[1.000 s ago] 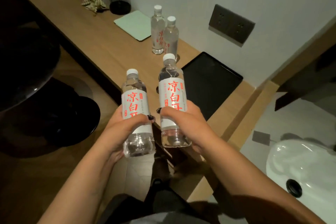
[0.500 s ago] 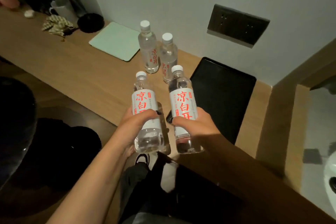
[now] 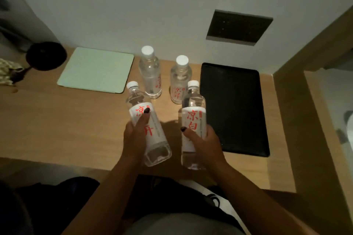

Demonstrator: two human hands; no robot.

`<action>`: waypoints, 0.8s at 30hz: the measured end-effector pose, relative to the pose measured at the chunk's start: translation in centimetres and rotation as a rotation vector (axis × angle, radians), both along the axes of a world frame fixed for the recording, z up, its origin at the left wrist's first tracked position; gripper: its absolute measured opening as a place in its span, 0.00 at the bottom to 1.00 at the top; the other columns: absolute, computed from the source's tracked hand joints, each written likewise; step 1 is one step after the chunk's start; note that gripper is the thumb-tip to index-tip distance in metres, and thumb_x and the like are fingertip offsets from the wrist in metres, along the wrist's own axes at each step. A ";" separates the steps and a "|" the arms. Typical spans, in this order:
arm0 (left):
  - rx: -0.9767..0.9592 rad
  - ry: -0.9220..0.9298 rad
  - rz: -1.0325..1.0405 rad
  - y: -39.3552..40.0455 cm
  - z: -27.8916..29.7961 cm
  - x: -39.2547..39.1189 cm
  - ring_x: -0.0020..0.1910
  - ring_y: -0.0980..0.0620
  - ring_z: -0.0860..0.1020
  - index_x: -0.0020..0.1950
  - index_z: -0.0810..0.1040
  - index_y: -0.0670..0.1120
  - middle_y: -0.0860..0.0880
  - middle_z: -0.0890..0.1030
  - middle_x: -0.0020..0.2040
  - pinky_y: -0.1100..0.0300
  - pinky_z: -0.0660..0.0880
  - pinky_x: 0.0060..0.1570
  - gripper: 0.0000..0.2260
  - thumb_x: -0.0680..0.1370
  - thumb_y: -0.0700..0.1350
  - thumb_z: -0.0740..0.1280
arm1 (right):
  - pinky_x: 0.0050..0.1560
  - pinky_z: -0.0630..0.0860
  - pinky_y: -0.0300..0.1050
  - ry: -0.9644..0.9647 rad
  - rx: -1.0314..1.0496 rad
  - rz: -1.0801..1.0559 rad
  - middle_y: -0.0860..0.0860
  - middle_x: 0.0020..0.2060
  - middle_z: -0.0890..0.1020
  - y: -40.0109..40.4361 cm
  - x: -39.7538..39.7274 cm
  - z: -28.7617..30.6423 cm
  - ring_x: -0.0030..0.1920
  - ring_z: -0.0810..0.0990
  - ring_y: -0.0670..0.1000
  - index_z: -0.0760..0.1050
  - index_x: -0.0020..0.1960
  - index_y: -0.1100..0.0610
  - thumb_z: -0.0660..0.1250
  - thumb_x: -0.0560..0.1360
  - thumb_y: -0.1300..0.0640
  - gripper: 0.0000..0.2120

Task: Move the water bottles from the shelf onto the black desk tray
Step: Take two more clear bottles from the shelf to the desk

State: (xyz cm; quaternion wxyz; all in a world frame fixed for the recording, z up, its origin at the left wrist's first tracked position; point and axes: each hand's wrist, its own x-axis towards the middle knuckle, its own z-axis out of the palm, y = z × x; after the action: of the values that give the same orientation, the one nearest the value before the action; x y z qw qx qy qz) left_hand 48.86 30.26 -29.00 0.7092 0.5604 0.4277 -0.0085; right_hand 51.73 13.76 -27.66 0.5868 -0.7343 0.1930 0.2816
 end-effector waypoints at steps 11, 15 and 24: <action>0.408 -0.126 -0.217 3.1 0.0 3.1 0.57 0.51 0.74 0.68 0.62 0.42 0.49 0.73 0.61 0.62 0.73 0.48 0.35 0.68 0.41 0.78 | 0.50 0.80 0.51 -0.113 0.003 -0.242 0.51 0.52 0.79 3.5 2.5 -2.2 0.52 0.80 0.51 0.66 0.61 0.52 0.75 0.68 0.61 0.27; 0.453 -0.170 -0.278 3.3 -0.8 4.0 0.47 0.61 0.74 0.69 0.64 0.45 0.55 0.72 0.54 0.74 0.68 0.37 0.37 0.65 0.40 0.79 | 0.55 0.77 0.49 -0.239 -0.038 -0.138 0.48 0.55 0.77 4.1 3.5 -3.4 0.55 0.78 0.49 0.65 0.63 0.49 0.77 0.63 0.64 0.34; 0.546 -0.151 -0.343 4.0 -2.5 4.5 0.50 0.55 0.74 0.61 0.65 0.44 0.52 0.73 0.53 0.71 0.67 0.40 0.32 0.65 0.42 0.80 | 0.35 0.70 0.23 -0.513 -0.278 0.151 0.39 0.44 0.75 5.3 4.0 -5.5 0.43 0.76 0.32 0.66 0.61 0.48 0.74 0.69 0.52 0.24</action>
State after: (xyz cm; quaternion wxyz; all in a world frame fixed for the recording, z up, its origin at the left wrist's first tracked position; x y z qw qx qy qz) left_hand 53.32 34.28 -31.52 0.5510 0.7926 0.2597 0.0288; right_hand 55.73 19.08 -33.17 0.4877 -0.8669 0.0199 0.1008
